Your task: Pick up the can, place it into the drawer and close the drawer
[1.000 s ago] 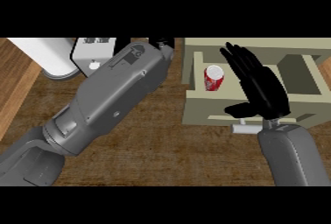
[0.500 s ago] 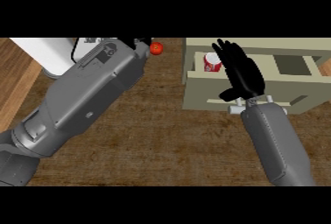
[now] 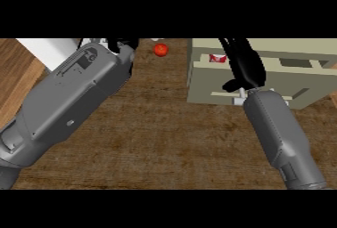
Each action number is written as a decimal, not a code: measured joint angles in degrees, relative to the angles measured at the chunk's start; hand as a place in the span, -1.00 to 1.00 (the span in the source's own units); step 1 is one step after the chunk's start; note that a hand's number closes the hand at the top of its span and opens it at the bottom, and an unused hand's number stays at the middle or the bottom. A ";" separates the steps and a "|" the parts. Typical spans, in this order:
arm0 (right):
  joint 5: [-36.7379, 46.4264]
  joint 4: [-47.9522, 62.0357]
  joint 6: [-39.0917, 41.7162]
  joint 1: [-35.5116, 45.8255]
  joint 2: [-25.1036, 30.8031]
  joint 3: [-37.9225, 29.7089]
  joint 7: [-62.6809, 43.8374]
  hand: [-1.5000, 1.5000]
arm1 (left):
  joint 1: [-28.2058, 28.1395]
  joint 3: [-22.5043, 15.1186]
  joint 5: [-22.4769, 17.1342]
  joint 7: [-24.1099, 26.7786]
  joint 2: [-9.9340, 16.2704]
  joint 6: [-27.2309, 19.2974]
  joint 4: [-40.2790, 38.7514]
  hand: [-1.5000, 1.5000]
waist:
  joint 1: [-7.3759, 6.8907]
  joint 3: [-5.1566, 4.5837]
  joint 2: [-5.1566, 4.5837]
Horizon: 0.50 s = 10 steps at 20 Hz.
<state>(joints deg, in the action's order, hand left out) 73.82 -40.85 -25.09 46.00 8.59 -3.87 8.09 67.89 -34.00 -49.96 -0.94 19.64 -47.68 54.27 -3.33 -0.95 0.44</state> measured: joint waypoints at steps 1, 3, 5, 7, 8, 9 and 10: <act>0.24 1.59 -1.10 0.88 0.12 -0.44 -0.01 -1.00 | -0.51 0.19 0.04 -0.36 0.82 0.33 0.90 -1.00 | -0.13 0.01 -0.03; 0.27 4.81 -3.15 2.76 0.47 -1.57 0.18 -1.00 | -0.52 0.12 0.37 -1.75 1.72 -0.25 2.40 -1.00 | -0.44 0.10 -0.19; 0.39 7.68 -5.38 4.23 0.71 -2.44 0.60 -1.00 | -0.92 0.37 0.48 -2.81 2.83 -0.13 3.87 -1.00 | -0.64 0.10 -0.26; 0.57 10.46 -7.51 5.88 0.88 -3.28 0.64 -1.00 | -1.11 0.46 1.00 -3.35 3.28 -0.73 4.60 -1.00 | -0.70 0.21 -0.49; 0.80 11.99 -8.23 6.87 1.08 -3.67 0.31 -1.00 | -1.64 0.51 1.05 -3.69 3.70 -0.70 5.49 -1.00 | -0.89 0.31 -0.64; 1.13 13.45 -9.13 7.78 1.19 -3.96 -0.12 -1.00 | -1.93 0.45 1.29 -4.05 4.17 -0.74 6.27 -1.00 | -1.00 0.40 -0.76; 1.22 14.87 -9.91 8.84 1.19 -4.38 -0.56 -1.00 | -2.04 0.60 1.47 -4.18 4.45 -0.70 6.71 -1.00 | -1.10 0.53 -1.00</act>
<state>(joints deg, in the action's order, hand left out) 75.04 -25.98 -35.00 54.85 9.77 -8.26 7.53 65.85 -33.41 -48.48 -5.12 24.09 -48.38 60.98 -4.42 -0.42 -0.56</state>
